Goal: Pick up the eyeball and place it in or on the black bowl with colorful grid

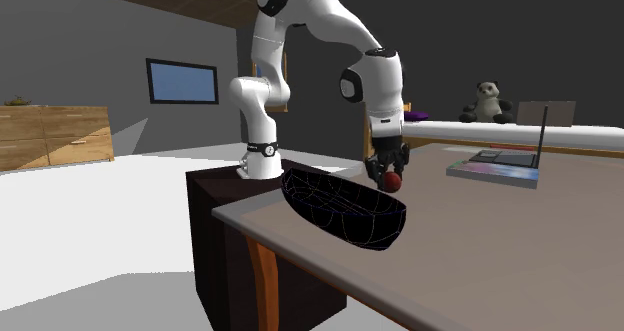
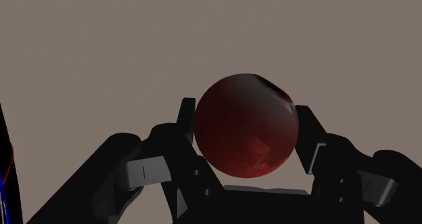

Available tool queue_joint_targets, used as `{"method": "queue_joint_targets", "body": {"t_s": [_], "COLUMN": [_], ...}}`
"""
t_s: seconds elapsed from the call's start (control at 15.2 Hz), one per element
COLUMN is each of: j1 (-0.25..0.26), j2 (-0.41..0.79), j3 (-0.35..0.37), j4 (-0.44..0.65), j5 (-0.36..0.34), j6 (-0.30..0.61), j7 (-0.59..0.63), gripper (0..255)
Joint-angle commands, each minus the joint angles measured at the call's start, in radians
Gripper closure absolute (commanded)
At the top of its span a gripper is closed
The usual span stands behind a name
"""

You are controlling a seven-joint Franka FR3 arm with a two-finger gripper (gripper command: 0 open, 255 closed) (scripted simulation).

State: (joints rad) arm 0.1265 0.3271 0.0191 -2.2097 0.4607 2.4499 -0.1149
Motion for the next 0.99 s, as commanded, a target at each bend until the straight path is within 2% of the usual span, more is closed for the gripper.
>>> {"method": "queue_joint_targets", "body": {"t_s": [0.0, 0.92], "j1": [0.002, 0.006], "j2": [-0.023, -0.164], "j3": [-0.004, -0.022], "j4": [0.0, 0.021], "j5": [-0.01, -0.071], "j6": [-0.022, -0.175], "j7": [0.013, 0.09], "gripper": [255, 255]}}
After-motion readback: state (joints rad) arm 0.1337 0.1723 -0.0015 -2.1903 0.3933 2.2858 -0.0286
